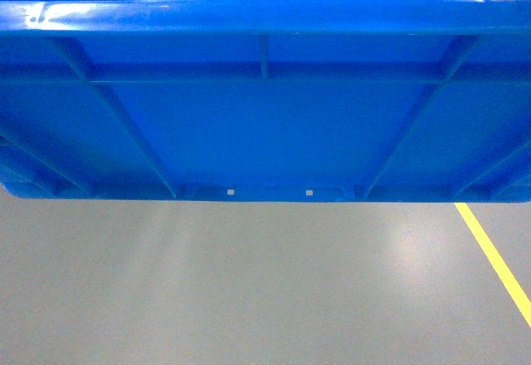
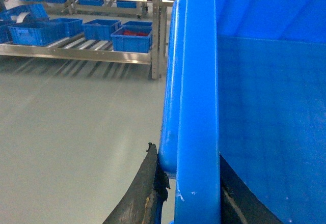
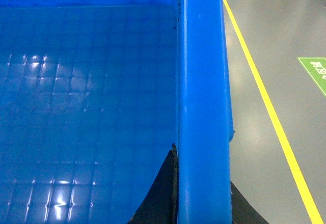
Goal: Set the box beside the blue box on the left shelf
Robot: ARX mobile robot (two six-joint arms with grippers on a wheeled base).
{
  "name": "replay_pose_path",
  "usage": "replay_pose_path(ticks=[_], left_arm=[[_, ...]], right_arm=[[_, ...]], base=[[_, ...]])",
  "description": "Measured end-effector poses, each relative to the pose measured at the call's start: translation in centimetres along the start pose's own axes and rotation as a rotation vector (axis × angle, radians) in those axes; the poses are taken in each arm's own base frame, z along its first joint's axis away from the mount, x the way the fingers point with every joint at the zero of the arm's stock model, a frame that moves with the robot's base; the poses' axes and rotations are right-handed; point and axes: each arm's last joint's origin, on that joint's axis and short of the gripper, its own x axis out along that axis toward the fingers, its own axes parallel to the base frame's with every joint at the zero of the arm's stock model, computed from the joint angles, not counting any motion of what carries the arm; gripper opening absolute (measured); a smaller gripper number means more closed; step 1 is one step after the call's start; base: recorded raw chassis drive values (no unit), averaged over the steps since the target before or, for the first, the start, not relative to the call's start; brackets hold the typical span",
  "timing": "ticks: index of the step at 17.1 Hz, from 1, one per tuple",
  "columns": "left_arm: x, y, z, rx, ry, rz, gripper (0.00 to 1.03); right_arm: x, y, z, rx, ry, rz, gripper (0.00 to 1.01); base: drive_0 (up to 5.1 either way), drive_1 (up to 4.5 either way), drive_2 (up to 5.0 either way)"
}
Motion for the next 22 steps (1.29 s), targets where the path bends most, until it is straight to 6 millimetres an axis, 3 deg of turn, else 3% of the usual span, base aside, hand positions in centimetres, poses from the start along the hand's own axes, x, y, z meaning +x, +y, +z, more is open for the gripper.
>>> replay_pose_path(ticks=[22], left_arm=[[0.0, 0.0, -0.01, 0.001, 0.001, 0.001, 0.16]], right_arm=[[0.0, -0.01, -0.04, 0.0, 0.004, -0.001, 0.08]], base=[[0.0, 4.28, -4.2]])
